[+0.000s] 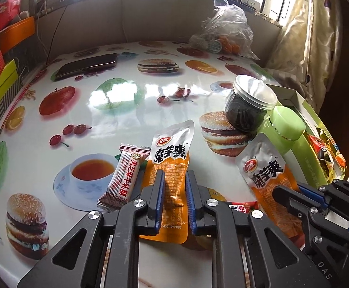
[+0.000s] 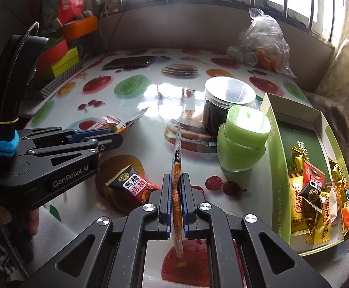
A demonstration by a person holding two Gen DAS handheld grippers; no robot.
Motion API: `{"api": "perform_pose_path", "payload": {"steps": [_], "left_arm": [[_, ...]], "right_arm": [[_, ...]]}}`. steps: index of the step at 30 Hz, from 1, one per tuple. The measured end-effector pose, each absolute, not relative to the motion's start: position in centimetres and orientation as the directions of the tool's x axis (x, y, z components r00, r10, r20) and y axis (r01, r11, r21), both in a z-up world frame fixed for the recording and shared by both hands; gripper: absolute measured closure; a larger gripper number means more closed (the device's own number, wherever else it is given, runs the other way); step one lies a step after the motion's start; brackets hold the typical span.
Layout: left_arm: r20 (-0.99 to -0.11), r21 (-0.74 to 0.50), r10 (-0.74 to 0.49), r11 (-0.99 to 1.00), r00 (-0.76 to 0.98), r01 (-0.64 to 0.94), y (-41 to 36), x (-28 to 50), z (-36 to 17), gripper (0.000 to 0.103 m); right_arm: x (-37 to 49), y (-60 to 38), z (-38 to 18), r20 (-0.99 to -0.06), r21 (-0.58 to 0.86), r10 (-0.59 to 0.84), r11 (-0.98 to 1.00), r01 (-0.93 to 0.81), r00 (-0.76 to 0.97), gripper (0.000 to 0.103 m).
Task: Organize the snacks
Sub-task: 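Grasp another orange konjac-strip packet with the left gripper while the right holds its packet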
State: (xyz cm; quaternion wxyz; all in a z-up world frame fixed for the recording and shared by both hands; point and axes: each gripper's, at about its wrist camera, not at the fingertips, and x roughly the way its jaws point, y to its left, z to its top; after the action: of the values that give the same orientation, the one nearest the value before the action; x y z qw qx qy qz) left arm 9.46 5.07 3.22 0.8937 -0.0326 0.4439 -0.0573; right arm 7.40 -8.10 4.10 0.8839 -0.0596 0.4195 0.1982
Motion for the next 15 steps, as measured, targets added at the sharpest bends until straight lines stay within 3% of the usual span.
{"api": "perform_pose_path", "payload": {"steps": [12, 15], "left_arm": [[-0.758, -0.155, -0.164, 0.985, 0.632, 0.069, 5.5, 7.9, 4.4, 0.101], [-0.756, -0.159, -0.168, 0.985, 0.632, 0.072, 5.4, 7.6, 4.6, 0.101]], "right_arm": [[6.5, -8.3, 4.9, -0.740, 0.077, 0.326, 0.910, -0.407, 0.588, 0.096], [6.2, -8.3, 5.2, -0.732, 0.082, 0.332, 0.910, -0.407, 0.595, 0.096]]}}
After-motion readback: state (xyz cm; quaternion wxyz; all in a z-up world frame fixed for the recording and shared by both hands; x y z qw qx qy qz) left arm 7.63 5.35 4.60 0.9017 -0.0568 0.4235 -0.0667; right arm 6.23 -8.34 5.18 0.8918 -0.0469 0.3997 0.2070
